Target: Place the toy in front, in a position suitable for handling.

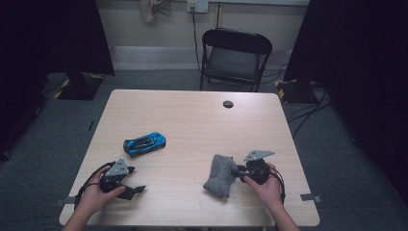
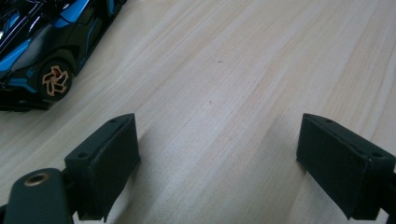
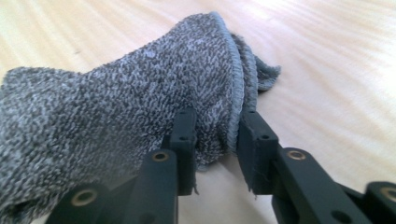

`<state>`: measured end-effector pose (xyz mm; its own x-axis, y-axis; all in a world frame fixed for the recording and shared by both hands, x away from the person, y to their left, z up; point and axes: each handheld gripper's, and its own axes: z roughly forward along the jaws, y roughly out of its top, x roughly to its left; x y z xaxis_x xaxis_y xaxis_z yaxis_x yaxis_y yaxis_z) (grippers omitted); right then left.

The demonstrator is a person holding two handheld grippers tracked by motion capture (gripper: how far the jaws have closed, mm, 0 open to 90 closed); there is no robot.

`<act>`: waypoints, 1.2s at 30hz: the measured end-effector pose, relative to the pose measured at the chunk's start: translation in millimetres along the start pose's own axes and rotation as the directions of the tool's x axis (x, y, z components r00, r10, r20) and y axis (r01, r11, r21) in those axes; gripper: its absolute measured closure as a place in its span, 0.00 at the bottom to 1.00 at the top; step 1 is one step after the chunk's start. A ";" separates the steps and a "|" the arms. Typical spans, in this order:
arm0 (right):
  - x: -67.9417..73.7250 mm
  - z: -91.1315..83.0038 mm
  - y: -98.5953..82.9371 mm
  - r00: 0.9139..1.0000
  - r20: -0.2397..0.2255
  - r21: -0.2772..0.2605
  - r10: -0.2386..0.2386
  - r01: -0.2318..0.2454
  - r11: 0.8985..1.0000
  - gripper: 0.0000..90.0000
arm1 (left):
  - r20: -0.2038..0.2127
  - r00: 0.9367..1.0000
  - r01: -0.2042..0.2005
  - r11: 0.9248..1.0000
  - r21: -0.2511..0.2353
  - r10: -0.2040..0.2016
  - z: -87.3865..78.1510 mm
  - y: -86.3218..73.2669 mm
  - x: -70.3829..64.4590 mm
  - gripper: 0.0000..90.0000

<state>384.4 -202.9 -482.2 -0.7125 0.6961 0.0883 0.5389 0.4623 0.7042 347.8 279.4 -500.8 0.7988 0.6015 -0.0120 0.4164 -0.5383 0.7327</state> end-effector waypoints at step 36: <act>37.1 27.8 25.1 0.990 0.075 0.009 0.117 -0.118 0.993 0.21 | 0.001 1.000 -0.001 1.000 0.000 0.001 0.2 0.0 -0.1 0.13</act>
<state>384.0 -150.2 -480.9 -0.6089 0.7845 0.1173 0.6235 0.3819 0.6822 347.8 279.2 -500.9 0.7998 0.6002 -0.0121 0.4154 -0.5388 0.7329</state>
